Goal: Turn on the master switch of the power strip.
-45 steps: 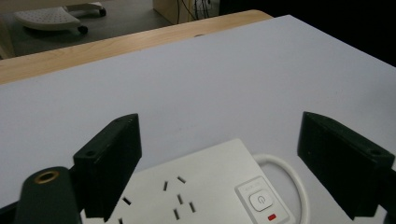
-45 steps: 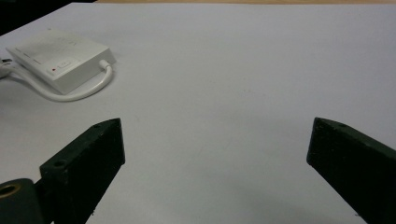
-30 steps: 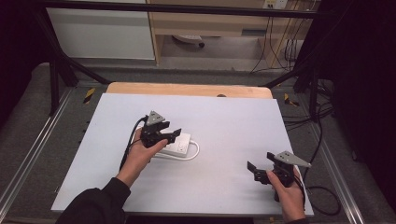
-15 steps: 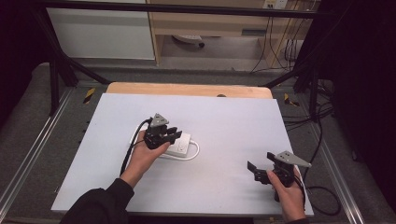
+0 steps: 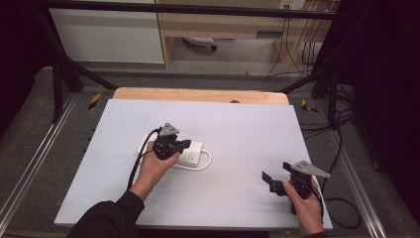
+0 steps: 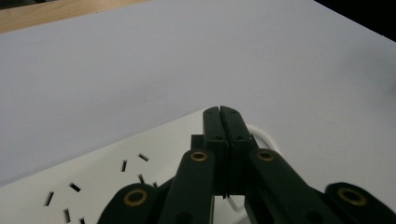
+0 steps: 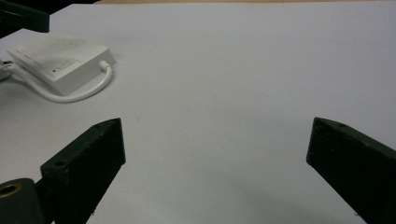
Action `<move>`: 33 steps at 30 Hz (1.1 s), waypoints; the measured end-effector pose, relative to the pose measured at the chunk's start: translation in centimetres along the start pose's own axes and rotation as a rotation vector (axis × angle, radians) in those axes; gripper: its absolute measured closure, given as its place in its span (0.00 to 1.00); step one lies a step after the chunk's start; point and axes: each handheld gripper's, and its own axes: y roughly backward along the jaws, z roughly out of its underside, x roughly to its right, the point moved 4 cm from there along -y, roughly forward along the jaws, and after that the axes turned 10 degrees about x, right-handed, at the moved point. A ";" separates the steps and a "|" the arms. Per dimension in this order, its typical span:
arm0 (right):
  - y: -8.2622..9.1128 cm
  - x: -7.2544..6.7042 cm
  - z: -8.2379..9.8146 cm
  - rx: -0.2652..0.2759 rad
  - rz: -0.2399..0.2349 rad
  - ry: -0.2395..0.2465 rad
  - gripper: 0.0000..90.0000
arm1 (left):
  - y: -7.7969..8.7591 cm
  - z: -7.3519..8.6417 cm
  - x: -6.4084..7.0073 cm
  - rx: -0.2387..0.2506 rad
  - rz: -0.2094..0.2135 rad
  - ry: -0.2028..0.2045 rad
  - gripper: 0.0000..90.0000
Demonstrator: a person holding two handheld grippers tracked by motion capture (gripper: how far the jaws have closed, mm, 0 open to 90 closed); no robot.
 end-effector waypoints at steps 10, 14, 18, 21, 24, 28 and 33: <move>0.0 0.0 -0.1 0.003 -0.003 0.003 0.05 | -0.8 0.4 0.6 -0.032 0.019 0.005 1.00; 0.0 0.0 -0.1 0.003 -0.003 0.002 0.05 | -0.9 0.5 0.5 -0.044 0.014 0.001 1.00; 0.0 0.0 -0.1 0.001 -0.003 0.003 0.05 | -1.1 0.8 0.2 -0.065 0.007 0.005 1.00; 0.0 0.0 -0.1 0.002 -0.003 0.003 0.05 | -1.2 0.9 0.2 -0.072 0.007 0.007 1.00; 0.0 0.0 -0.1 0.002 -0.003 0.004 0.05 | -1.2 1.0 0.4 -0.078 0.012 0.005 1.00; 0.0 0.0 -0.1 0.002 -0.004 0.004 0.05 | -1.3 1.1 0.5 -0.090 0.017 0.001 1.00; 0.0 0.0 -0.1 0.002 -0.005 0.004 0.05 | -1.4 1.3 0.7 -0.100 0.027 0.002 1.00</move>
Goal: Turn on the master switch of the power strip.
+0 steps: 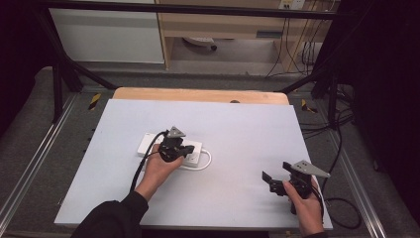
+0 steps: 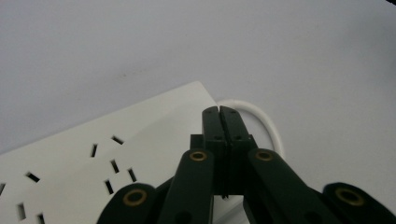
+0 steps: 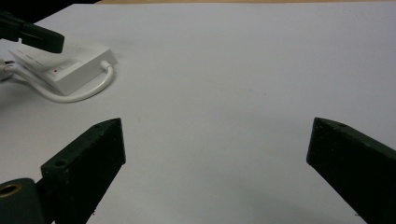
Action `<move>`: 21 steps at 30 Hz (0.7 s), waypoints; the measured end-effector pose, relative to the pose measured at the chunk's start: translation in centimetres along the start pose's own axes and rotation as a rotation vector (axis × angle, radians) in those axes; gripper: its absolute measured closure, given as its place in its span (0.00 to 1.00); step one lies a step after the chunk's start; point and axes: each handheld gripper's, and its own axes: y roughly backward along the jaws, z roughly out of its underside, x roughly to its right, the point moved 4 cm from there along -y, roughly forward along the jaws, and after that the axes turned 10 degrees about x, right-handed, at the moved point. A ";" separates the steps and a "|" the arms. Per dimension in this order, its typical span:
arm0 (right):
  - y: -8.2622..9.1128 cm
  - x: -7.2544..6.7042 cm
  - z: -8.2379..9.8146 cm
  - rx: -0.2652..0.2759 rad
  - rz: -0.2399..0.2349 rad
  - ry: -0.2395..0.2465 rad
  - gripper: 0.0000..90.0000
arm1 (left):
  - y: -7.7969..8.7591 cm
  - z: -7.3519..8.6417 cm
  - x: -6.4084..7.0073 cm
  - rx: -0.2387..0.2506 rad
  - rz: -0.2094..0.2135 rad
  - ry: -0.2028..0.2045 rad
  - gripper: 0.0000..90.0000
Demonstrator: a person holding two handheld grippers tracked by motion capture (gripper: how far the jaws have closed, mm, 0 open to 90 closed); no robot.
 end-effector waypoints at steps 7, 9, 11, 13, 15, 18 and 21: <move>0.0 0.0 0.0 -0.002 -0.001 0.000 0.05 | -0.2 0.5 0.3 -0.018 0.009 -0.002 1.00; 0.0 0.0 0.0 -0.001 -0.001 -0.001 0.05 | -0.2 0.6 0.3 -0.017 0.009 -0.004 1.00; 0.0 0.0 0.0 -0.001 -0.001 0.000 0.05 | -0.2 0.6 0.3 -0.017 0.009 -0.004 1.00; 0.0 0.0 0.0 -0.001 -0.001 0.000 0.05 | -0.3 0.7 0.4 -0.020 0.008 -0.007 1.00; 0.0 0.0 0.0 -0.002 -0.002 0.000 0.05 | -0.3 0.7 0.4 -0.020 0.009 -0.008 1.00; 0.0 0.0 0.0 -0.003 -0.002 -0.001 0.05 | -0.3 0.7 0.4 -0.019 0.009 -0.011 1.00; 0.0 0.0 0.0 -0.002 -0.002 -0.001 0.05 | -0.4 0.7 0.5 -0.017 0.012 -0.010 1.00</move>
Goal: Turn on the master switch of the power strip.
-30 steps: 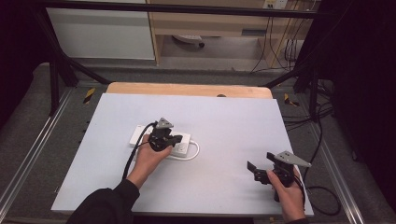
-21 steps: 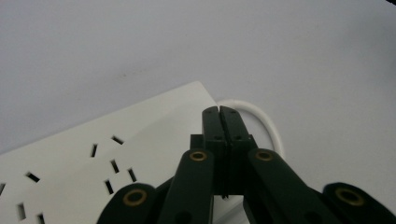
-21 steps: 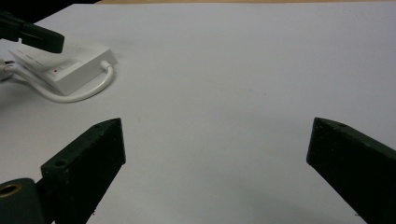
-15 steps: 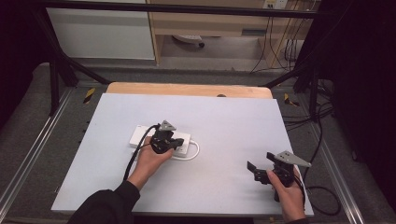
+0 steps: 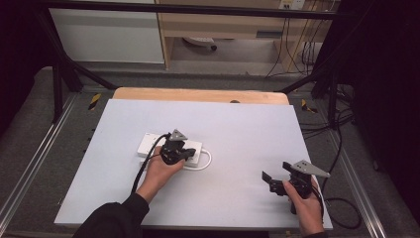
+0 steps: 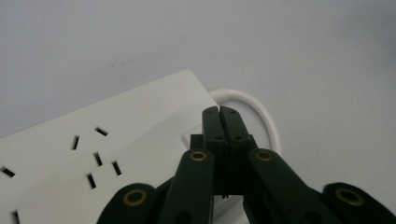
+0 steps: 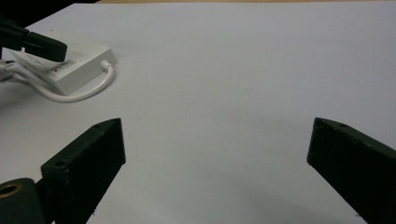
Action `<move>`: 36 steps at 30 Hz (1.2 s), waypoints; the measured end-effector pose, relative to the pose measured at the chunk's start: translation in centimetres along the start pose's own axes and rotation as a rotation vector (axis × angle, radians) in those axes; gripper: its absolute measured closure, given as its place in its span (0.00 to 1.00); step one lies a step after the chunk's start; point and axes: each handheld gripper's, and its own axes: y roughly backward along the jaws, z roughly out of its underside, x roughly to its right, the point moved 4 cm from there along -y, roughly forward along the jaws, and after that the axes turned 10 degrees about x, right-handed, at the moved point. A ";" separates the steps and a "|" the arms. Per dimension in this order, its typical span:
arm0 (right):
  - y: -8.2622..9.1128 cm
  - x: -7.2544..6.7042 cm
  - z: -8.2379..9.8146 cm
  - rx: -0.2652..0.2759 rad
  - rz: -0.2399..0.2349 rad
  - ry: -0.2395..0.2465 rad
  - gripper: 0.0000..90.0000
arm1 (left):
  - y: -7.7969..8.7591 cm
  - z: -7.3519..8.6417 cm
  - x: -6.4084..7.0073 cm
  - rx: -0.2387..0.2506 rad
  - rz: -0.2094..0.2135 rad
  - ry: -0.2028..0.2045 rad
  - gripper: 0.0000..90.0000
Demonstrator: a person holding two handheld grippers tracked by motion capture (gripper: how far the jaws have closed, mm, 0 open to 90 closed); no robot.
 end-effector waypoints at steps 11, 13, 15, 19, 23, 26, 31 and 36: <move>0.0 0.0 0.0 0.001 -0.001 0.000 0.05 | -0.1 0.1 0.0 -0.001 -0.003 0.001 1.00; 0.0 0.0 0.0 0.001 -0.001 0.000 0.05 | -0.1 0.1 0.1 -0.003 -0.003 0.000 1.00; 0.0 0.0 0.0 0.001 -0.001 0.000 0.05 | -0.1 0.2 0.1 -0.003 -0.002 0.000 1.00; 0.0 0.0 0.0 0.001 0.000 0.000 0.05 | -0.2 0.2 0.1 -0.006 -0.003 -0.001 1.00; 0.0 0.0 0.0 0.000 -0.002 0.001 0.05 | -0.2 0.3 0.1 -0.005 -0.002 0.000 1.00; 0.0 0.0 0.0 0.000 -0.001 0.000 0.05 | -0.3 0.3 0.2 -0.003 -0.001 0.000 1.00; 0.0 0.0 0.0 0.000 -0.001 0.000 0.05 | -0.3 0.3 0.3 -0.001 -0.003 0.000 1.00; 0.1 0.0 -0.1 0.002 -0.001 0.003 0.05 | -0.3 0.4 0.4 -0.008 -0.004 -0.011 1.00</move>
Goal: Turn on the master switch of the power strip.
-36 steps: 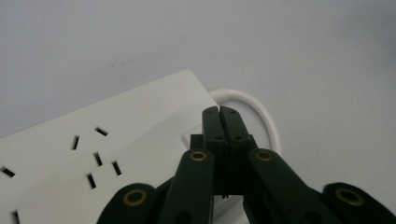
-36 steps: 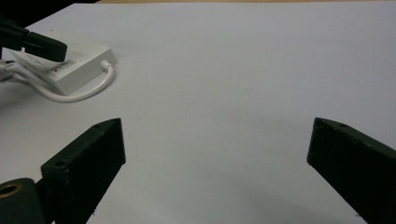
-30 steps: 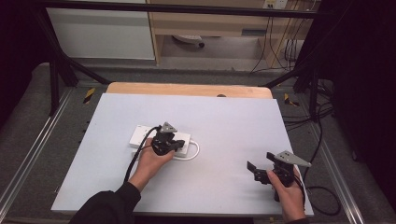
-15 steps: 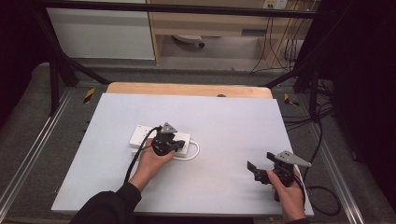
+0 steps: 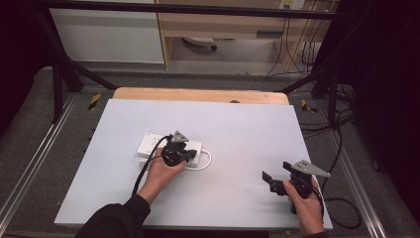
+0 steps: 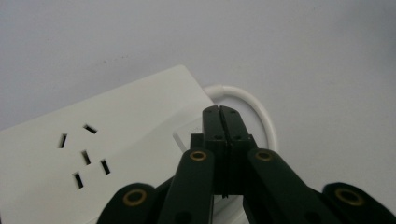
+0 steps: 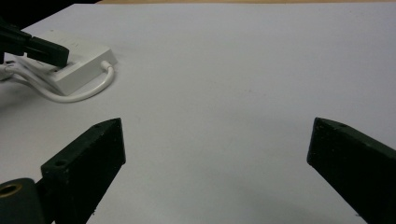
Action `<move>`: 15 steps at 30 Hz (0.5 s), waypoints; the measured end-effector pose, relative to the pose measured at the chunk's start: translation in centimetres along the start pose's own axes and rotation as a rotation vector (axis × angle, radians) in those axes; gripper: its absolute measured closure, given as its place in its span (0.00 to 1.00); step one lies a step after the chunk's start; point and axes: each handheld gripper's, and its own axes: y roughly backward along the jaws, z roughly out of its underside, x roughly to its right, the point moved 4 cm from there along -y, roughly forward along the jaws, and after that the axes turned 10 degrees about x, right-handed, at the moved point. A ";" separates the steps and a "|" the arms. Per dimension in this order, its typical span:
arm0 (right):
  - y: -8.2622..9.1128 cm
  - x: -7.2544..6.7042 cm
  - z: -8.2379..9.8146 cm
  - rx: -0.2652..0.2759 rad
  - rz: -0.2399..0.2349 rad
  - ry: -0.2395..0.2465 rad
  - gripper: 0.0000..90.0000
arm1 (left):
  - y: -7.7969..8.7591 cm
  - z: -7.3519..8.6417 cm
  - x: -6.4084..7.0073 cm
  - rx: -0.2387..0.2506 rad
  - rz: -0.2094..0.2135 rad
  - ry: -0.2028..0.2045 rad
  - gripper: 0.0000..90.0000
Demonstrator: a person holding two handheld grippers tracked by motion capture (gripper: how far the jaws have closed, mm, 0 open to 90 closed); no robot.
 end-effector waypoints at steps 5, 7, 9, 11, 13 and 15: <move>0.0 0.0 -0.1 0.004 -0.002 0.000 0.05 | -0.1 0.1 0.1 0.001 0.003 0.004 1.00; 0.0 0.0 -0.1 0.003 -0.004 -0.001 0.05 | -0.2 0.1 0.1 0.002 0.006 0.007 1.00; 0.0 0.0 -0.1 0.004 -0.005 0.000 0.05 | -0.3 0.0 0.1 0.010 0.007 0.009 1.00; 0.0 0.0 -0.1 0.002 -0.006 -0.002 0.05 | -0.4 0.0 0.1 0.014 0.005 0.011 1.00; 0.0 0.0 0.0 -0.001 -0.005 -0.003 0.05 | -0.5 0.0 0.1 0.020 -0.003 0.008 1.00; 0.0 0.0 0.0 0.000 -0.005 -0.004 0.05 | -0.5 0.0 0.0 0.021 -0.002 0.017 1.00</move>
